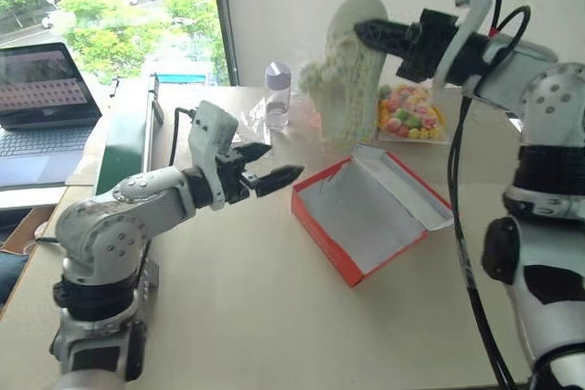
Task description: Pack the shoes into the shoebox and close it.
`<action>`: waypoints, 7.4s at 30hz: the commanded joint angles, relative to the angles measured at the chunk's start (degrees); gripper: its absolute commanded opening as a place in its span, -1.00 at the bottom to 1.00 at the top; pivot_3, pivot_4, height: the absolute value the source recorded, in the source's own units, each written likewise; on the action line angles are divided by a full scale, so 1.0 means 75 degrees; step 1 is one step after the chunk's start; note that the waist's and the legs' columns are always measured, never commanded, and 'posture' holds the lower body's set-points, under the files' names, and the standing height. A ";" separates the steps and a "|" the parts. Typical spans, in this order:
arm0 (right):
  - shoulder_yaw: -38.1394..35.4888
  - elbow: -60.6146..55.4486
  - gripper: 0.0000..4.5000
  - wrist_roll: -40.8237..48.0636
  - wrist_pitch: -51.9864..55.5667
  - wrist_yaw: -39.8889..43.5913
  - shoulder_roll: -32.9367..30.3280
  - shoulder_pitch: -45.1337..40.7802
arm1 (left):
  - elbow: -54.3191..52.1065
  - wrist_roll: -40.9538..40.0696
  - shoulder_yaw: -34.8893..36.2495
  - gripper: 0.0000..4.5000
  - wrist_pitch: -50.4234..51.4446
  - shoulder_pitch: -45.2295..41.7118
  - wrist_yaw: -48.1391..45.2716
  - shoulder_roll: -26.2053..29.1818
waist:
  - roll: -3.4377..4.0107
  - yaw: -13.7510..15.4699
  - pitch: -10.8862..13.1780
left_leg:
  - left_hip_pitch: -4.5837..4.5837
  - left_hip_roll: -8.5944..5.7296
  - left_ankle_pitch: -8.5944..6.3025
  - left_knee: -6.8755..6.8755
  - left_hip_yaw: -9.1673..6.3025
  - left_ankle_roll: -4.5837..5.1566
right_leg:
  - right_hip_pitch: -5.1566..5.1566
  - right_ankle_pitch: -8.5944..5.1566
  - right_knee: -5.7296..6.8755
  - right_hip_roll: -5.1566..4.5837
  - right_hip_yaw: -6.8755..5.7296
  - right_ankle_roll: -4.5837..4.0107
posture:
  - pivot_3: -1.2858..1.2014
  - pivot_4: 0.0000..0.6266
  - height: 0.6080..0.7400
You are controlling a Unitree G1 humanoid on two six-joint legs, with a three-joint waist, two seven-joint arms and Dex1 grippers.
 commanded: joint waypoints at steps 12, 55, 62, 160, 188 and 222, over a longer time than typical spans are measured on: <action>0.2221 0.0242 -0.75 -0.2381 -0.1546 0.2724 -0.0531 0.0649 | -0.0497 0.0644 -0.0894 1.00 -0.0582 0.0260 -0.1439 0.1198 | -0.0003 0.0164 0.0004 | -0.0003 -0.0001 0.0000 0.0011 0.0011 -0.0002 | -0.0008 -0.0011 0.0002 -0.0002 0.0009 -0.0018 | 0.03 -0.52 1.00; 0.2436 0.5536 -0.75 -0.6319 -0.5021 0.3225 0.1218 0.0532 | -0.1394 -0.0045 -0.0361 1.00 0.0145 0.0482 -0.0309 0.1264 | -0.0004 0.0172 0.0004 | 0.0006 -0.0010 0.0015 0.0023 0.0011 -0.0020 | -0.0003 0.0019 0.0031 0.0000 0.0012 0.0023 | 0.03 -0.52 1.00; 0.2367 0.5258 0.08 -0.6508 -0.5326 0.2937 0.1235 0.0603 | -0.1316 -0.0102 -0.0424 1.00 0.0129 0.0364 -0.0336 0.1344 | -0.0004 0.0171 0.0004 | 0.0017 -0.0011 0.0019 0.0030 0.0011 -0.0026 | 0.0009 0.0020 0.0034 0.0000 0.0015 0.0019 | 0.03 -0.52 1.00; 0.1105 -0.0797 1.00 -0.2774 -0.1907 0.1719 0.2836 0.1793 | 0.3390 0.4545 0.2840 -0.13 -0.3987 0.2091 0.2959 -0.1292 | -0.0010 0.0220 -0.0002 | 0.0011 0.0025 -0.0008 0.0016 0.0012 -0.0117 | -0.0008 0.0041 0.0034 -0.0014 -0.0040 -0.0064 | 0.03 -0.52 1.00; 0.0944 -0.0574 1.00 -0.2615 -0.1836 0.1531 0.2874 0.1634 | 0.2343 0.4489 0.2614 -0.97 -0.5115 0.1163 0.3137 -0.1537 | -0.0018 0.0222 0.0002 | -0.0014 0.0027 -0.0008 0.0015 0.0005 -0.0117 | -0.0013 0.0044 0.0015 -0.0014 -0.0050 -0.0088 | 0.03 -0.52 1.00; -0.3908 0.2714 1.00 0.0779 -0.0282 -0.2589 0.3989 -0.0994 | 0.0999 0.3100 -0.1075 -0.97 -0.3831 -0.1660 0.0708 -0.2370 | -0.0020 0.0131 0.0007 | -0.0028 0.0016 0.0019 0.0010 0.0002 -0.0018 | -0.0011 0.0042 0.0009 0.0004 -0.0035 -0.0005 | 0.03 -0.52 1.00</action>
